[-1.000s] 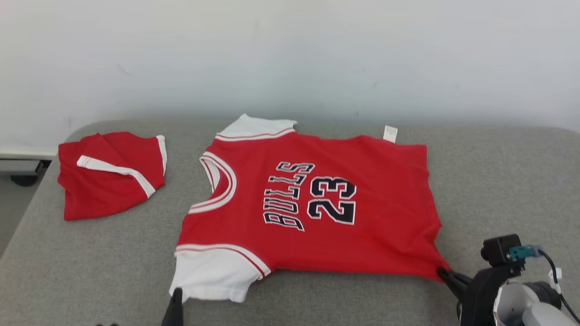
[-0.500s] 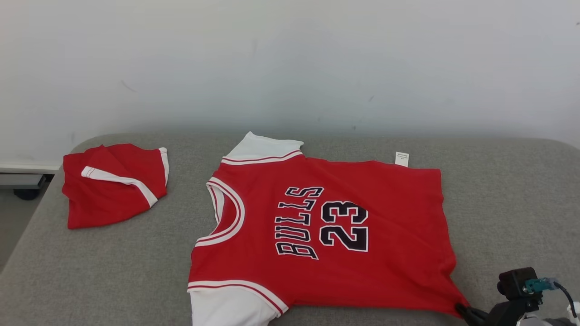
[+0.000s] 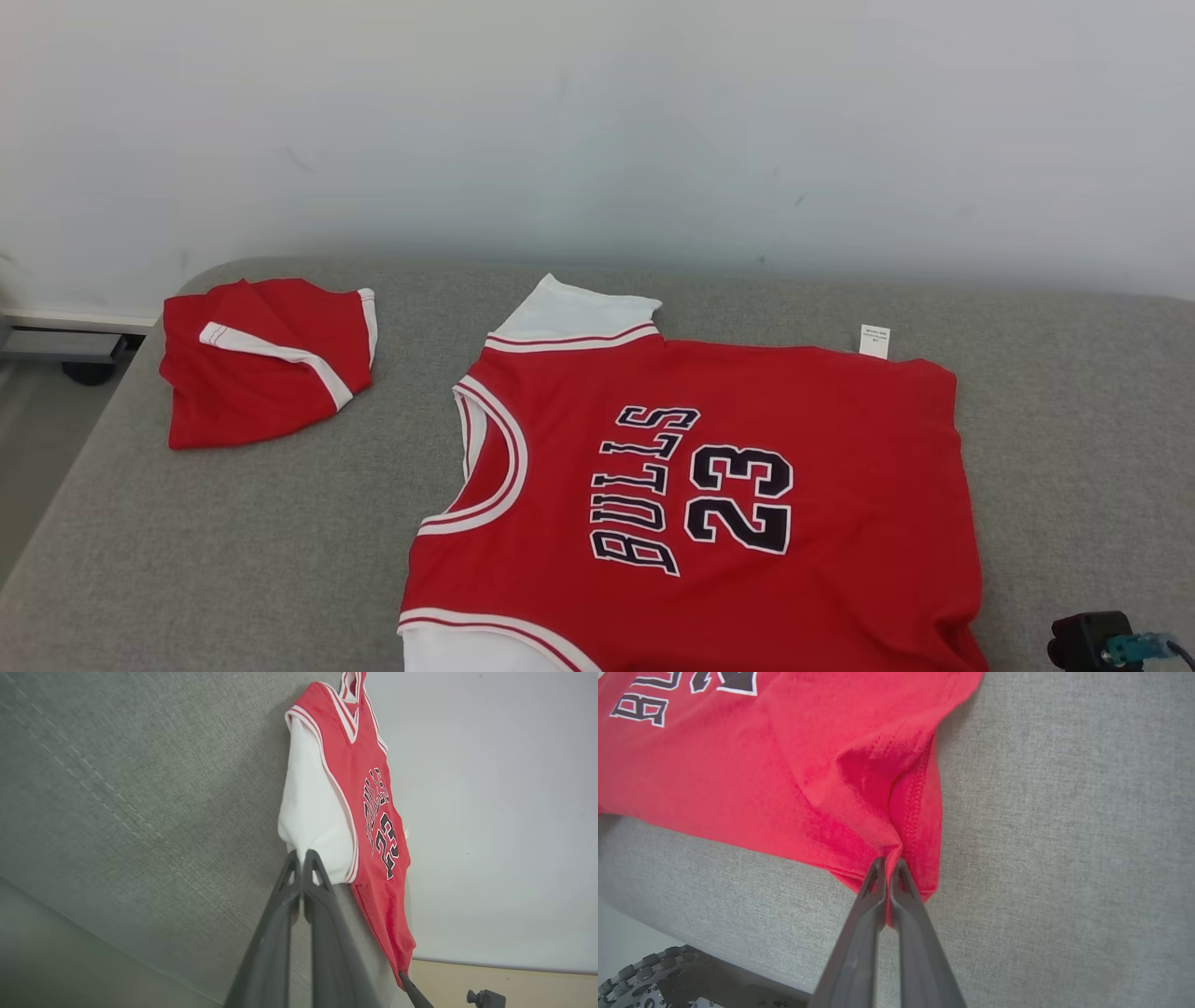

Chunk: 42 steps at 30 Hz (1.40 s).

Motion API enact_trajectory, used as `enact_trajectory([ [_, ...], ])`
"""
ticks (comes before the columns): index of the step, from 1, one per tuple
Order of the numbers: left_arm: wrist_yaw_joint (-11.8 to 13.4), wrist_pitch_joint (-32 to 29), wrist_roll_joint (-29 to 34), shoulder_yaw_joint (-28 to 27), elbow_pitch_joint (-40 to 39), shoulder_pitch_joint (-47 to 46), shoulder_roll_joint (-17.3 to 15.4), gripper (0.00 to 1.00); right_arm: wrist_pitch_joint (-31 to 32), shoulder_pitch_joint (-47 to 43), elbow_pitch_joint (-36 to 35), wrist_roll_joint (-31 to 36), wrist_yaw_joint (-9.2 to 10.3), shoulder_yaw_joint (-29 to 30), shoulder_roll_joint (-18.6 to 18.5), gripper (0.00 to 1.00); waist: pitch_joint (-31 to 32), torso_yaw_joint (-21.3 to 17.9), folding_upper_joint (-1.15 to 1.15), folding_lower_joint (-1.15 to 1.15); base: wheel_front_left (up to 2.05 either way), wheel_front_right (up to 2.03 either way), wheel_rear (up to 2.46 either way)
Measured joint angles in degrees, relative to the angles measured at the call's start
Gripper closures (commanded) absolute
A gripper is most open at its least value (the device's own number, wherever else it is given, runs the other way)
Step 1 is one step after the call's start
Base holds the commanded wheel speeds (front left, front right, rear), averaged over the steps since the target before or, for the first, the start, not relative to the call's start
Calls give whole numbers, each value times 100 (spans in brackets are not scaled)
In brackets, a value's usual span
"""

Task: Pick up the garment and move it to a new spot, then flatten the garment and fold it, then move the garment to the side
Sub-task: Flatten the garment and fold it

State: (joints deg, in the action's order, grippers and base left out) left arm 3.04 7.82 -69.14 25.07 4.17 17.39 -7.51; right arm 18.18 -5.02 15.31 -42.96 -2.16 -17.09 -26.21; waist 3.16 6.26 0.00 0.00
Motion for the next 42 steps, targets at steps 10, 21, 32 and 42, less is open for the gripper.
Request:
enact_trajectory([
  [10,86,-408,-281,-68,-835,570,-416,100,57,-431,-578,-165,224,136,-34,100,-64,50,0,0,0,0,0],
  [21,259,-528,-367,-197,-1357,429,-330,100,75,-624,-1209,-333,328,255,-34,100,-119,-51,0,1,0,0,0],
  [32,399,-597,-326,-438,-1395,-454,-204,100,153,-447,-1649,-610,376,448,16,100,-155,-203,0,1,0,0,0],
  [42,408,-671,-238,-628,-945,-1305,-78,100,250,98,-1701,-748,424,474,227,100,-248,-300,0,1,0,0,0],
])
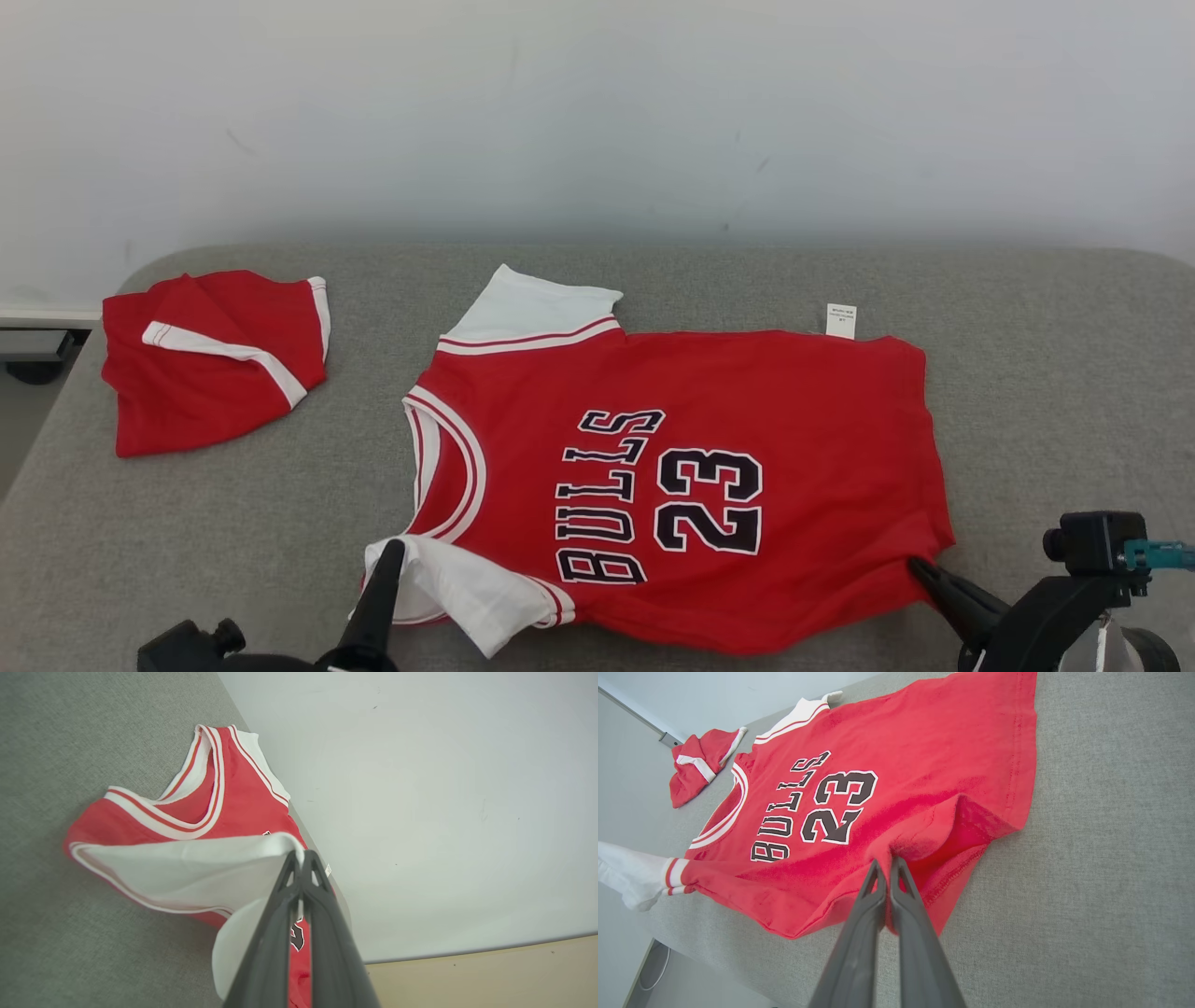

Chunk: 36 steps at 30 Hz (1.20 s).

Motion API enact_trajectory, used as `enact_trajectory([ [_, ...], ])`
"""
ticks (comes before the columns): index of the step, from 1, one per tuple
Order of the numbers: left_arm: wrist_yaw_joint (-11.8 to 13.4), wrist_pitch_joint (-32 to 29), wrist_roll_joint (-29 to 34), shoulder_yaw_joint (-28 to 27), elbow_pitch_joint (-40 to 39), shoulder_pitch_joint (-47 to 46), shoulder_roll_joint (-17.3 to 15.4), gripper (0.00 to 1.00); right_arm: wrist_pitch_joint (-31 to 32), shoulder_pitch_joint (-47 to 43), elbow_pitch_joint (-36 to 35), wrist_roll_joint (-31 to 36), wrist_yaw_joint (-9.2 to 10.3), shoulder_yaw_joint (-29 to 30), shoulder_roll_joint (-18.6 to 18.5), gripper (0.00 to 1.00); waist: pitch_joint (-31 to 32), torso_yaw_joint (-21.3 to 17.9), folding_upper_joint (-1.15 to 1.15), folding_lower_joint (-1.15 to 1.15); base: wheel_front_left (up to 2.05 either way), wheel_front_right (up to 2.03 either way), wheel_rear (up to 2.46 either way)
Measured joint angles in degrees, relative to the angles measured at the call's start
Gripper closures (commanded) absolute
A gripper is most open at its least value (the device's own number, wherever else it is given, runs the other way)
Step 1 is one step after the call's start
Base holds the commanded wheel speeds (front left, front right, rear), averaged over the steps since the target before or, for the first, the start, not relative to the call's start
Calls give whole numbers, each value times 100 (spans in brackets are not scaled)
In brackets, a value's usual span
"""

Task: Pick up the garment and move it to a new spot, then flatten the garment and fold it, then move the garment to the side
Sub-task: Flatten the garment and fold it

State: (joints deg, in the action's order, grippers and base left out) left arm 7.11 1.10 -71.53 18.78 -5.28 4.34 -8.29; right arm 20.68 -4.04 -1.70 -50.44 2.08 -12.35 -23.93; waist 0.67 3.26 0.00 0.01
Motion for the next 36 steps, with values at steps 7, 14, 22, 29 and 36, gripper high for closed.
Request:
enact_trajectory([
  [7,1,0,169,-45,398,-460,132,100,-35,298,88,-98,125,156,104,100,-112,-65,0,0,0,0,0],
  [14,2,15,326,-155,903,-955,265,100,-85,822,382,-100,224,231,291,100,-270,-119,0,0,0,0,0],
  [22,27,54,513,-172,1470,-1548,387,100,-83,1203,913,-33,296,145,385,100,-423,-180,0,0,0,0,0],
  [29,42,89,606,-149,1873,-1963,458,100,-104,1367,1273,124,333,62,442,100,-493,-201,0,-1,0,0,0],
  [36,42,88,671,-105,2297,-2319,495,100,-136,1515,1588,254,354,-33,491,100,-531,-243,0,-1,0,0,0],
])
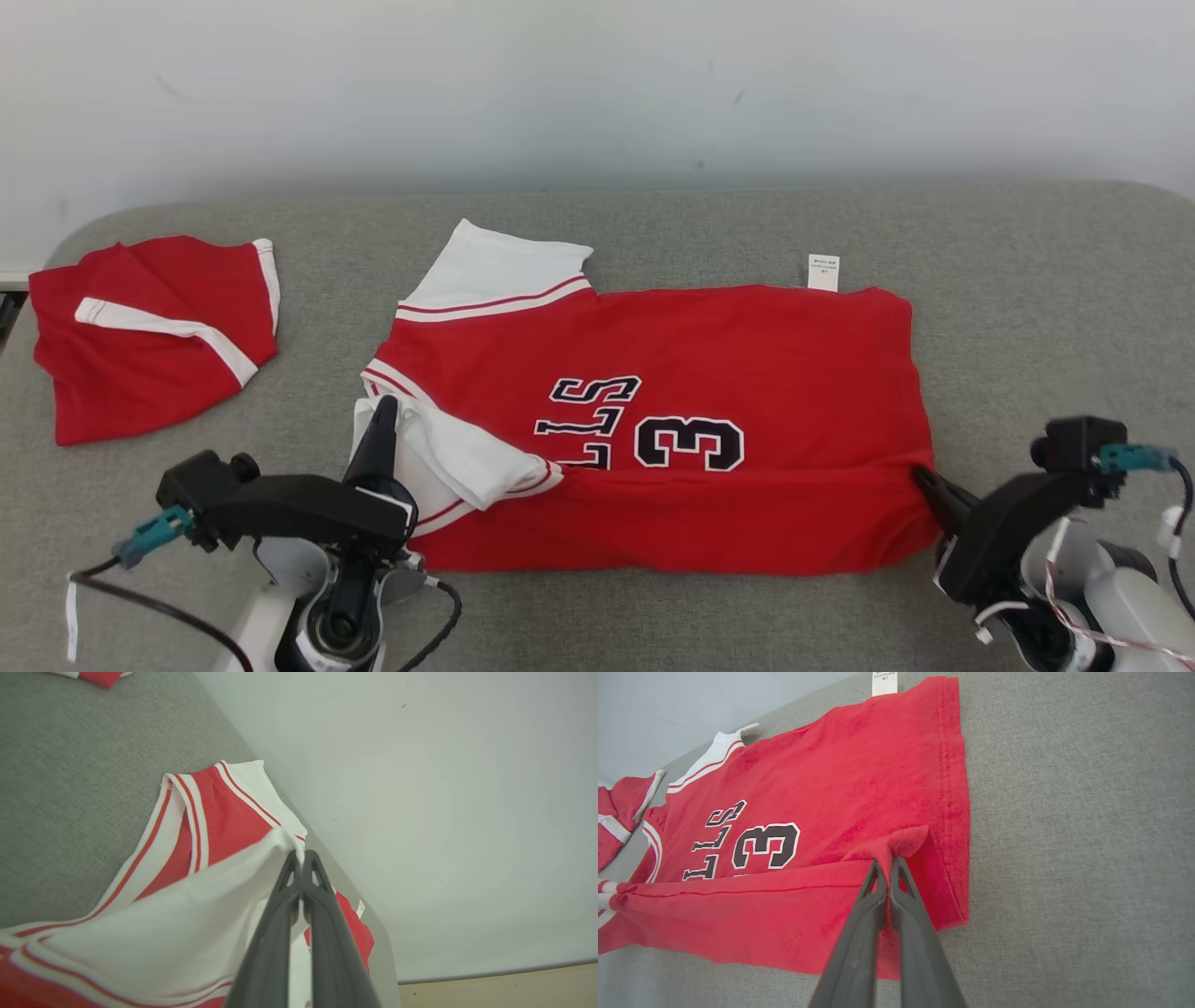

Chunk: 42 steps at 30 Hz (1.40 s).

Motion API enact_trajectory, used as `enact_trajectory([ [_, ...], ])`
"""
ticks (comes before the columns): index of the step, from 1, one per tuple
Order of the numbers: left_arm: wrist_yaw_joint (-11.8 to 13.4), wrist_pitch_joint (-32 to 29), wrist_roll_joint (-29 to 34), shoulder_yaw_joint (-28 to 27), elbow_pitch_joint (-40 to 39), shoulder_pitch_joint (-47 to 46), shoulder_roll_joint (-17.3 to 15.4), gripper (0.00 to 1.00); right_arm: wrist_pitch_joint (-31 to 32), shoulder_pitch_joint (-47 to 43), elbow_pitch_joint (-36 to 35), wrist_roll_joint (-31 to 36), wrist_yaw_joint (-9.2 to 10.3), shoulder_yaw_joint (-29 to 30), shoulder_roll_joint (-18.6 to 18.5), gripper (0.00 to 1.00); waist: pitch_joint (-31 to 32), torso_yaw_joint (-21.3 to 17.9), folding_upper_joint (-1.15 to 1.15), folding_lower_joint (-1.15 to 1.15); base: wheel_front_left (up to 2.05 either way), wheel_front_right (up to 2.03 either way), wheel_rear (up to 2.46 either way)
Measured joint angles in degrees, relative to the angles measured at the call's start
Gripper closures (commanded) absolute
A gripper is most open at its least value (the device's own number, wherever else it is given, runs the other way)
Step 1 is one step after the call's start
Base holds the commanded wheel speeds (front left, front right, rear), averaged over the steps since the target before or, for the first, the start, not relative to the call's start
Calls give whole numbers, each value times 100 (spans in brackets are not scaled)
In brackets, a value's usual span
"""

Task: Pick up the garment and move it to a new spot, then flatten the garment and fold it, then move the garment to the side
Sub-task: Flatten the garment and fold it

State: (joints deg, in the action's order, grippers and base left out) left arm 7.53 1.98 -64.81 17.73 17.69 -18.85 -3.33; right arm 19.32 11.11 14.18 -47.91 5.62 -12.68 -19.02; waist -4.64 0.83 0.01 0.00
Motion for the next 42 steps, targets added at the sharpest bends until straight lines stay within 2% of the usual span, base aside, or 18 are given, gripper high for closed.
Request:
enact_trajectory([
  [5,0,-1,63,-8,297,-293,11,100,-45,341,140,85,0,-104,164,100,-48,-80,0,0,0,0,0],
  [6,0,-1,89,-1,359,-343,14,100,-74,388,191,114,0,-110,182,75,-60,-96,0,0,0,0,0],
  [7,0,0,130,3,402,-384,18,100,-73,432,236,126,-1,-134,189,73,-73,-111,0,0,0,0,0],
  [8,0,8,170,0,439,-416,25,82,-73,474,263,132,-1,-168,192,63,-87,-126,0,0,0,0,0],
  [9,0,15,204,2,503,-449,35,23,-82,500,276,140,-4,-186,214,40,-101,-140,0,0,0,0,0],
  [10,0,38,246,9,565,-488,44,0,-121,519,291,151,-9,-196,254,0,-116,-152,0,0,0,0,0],
  [18,0,235,312,-44,825,-632,85,0,-368,621,438,216,-91,-201,323,0,-167,-169,0,0,0,0,0],
  [24,0,431,450,-68,838,-587,37,0,-608,686,393,393,-134,-165,138,0,-62,-123,0,0,0,0,0],
  [31,0,591,947,222,748,139,-268,0,-612,41,246,575,-114,-260,-87,0,157,-40,0,0,0,0,0],
  [35,0,664,1158,368,761,422,-348,0,-589,-266,209,575,-60,-272,-60,0,268,12,0,-1,0,0,0],
  [42,0,780,1834,555,1032,452,-546,0,-589,-268,174,665,-7,-370,75,0,259,16,-1,-1,0,0,0],
])
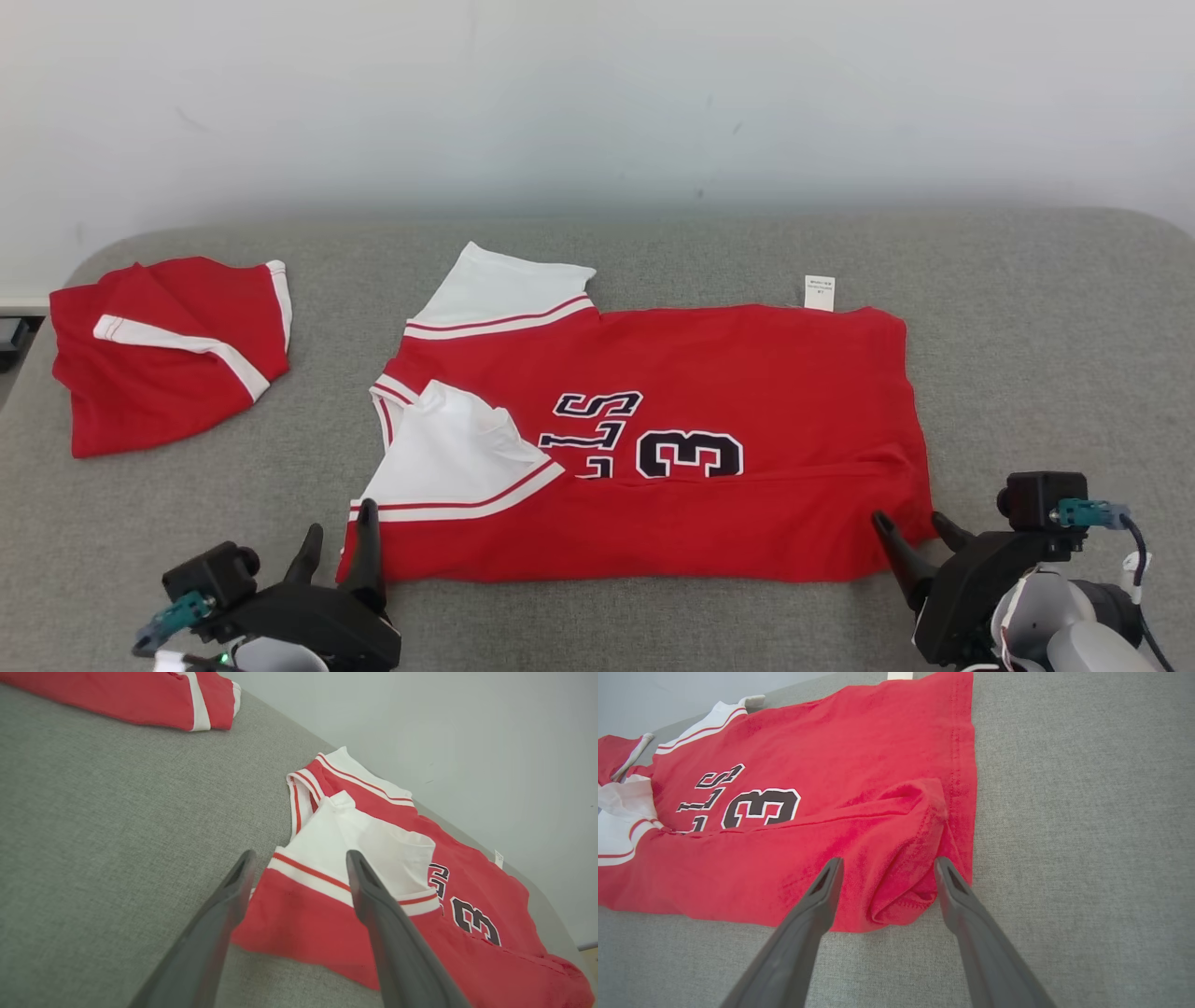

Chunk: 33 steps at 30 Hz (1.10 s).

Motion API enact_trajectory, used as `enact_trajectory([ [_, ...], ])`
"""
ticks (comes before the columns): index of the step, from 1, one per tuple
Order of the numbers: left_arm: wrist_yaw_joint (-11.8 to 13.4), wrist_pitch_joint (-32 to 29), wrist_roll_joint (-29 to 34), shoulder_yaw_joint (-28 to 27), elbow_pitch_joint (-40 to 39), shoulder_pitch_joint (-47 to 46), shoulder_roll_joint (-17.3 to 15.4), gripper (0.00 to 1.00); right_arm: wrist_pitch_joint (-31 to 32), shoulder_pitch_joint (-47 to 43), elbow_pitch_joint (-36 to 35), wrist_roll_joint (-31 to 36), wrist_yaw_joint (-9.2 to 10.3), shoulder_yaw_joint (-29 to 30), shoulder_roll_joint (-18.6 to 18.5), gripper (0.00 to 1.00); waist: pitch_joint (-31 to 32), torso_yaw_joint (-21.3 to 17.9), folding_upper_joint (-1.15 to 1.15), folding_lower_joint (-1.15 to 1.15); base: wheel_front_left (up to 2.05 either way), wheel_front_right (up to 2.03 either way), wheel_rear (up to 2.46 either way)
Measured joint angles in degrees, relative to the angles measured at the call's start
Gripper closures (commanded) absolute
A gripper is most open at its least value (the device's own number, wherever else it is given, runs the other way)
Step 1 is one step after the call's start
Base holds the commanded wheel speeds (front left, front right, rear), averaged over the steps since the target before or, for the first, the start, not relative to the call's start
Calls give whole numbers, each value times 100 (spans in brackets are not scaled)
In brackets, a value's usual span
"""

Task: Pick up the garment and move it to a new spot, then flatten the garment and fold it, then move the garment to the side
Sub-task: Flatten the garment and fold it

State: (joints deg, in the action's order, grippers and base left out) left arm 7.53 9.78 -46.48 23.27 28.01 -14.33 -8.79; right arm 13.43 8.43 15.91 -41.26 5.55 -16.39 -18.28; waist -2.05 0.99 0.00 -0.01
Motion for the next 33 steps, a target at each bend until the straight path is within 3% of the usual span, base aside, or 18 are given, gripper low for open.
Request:
enact_trajectory([
  [9,0,9,541,156,423,-3,12,0,0,21,127,215,56,-78,43,0,-140,-46,0,1,0,0,0],
  [33,0,-75,969,-20,973,-20,200,0,170,37,441,323,57,-378,187,0,-183,-21,0,0,0,0,0],
])
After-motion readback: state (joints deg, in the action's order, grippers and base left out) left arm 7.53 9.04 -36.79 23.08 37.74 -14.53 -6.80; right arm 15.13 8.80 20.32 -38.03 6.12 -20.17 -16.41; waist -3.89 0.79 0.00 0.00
